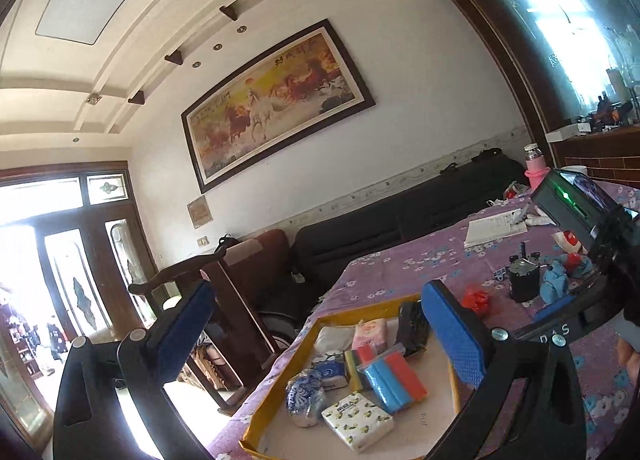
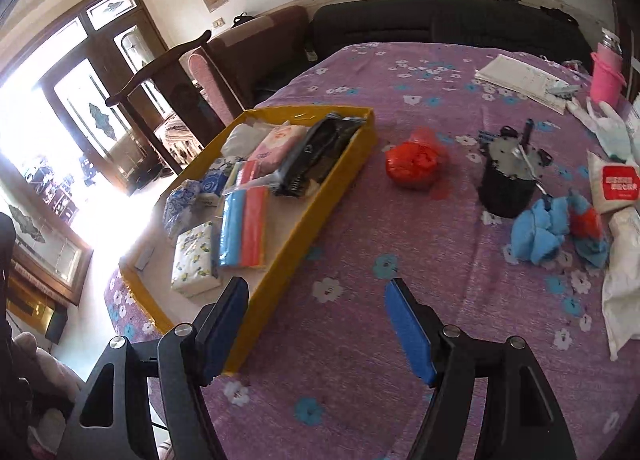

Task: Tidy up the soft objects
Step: 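Open both tools and move them back over the table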

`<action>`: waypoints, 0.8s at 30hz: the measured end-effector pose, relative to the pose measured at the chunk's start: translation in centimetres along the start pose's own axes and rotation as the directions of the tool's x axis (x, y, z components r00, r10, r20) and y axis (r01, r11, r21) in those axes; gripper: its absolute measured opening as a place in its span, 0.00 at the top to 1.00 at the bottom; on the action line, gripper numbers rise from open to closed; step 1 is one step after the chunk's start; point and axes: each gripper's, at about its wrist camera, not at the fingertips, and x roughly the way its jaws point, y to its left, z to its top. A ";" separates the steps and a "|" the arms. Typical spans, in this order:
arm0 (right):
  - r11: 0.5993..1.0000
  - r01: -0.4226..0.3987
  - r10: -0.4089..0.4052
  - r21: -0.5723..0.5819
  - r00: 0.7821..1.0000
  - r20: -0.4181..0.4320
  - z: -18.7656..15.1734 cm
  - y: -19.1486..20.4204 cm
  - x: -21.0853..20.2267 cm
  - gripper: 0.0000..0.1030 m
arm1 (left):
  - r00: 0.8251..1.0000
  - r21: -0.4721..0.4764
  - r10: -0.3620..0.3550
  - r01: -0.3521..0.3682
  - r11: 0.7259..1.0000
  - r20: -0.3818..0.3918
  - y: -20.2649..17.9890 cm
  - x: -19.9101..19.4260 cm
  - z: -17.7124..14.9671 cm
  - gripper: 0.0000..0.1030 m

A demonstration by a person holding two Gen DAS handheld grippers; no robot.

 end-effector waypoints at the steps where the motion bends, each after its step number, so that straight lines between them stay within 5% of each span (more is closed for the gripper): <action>1: 1.000 0.008 -0.008 0.013 1.000 0.004 -0.2 -0.9 -0.4 0.26 | 1.000 0.005 -0.014 0.014 1.000 -0.005 -0.5 0.1 0.1 0.00; 7: 0.989 0.090 -0.095 0.121 0.995 0.042 -1.6 -8.1 -3.4 0.27 | 0.979 -0.007 -0.152 0.153 0.988 -0.136 -3.7 1.8 0.1 0.00; 15: 0.907 0.284 -0.319 0.311 0.946 0.066 -4.0 -19.6 -9.2 0.27 | 0.868 -0.078 -0.366 0.362 0.929 -0.334 -8.4 4.5 -2.1 0.00; 24: 0.850 0.350 -0.393 0.395 0.919 0.031 -3.1 -24.4 -9.5 0.27 | 0.745 -0.267 -0.525 0.452 0.851 -0.412 -9.5 6.2 -2.6 0.00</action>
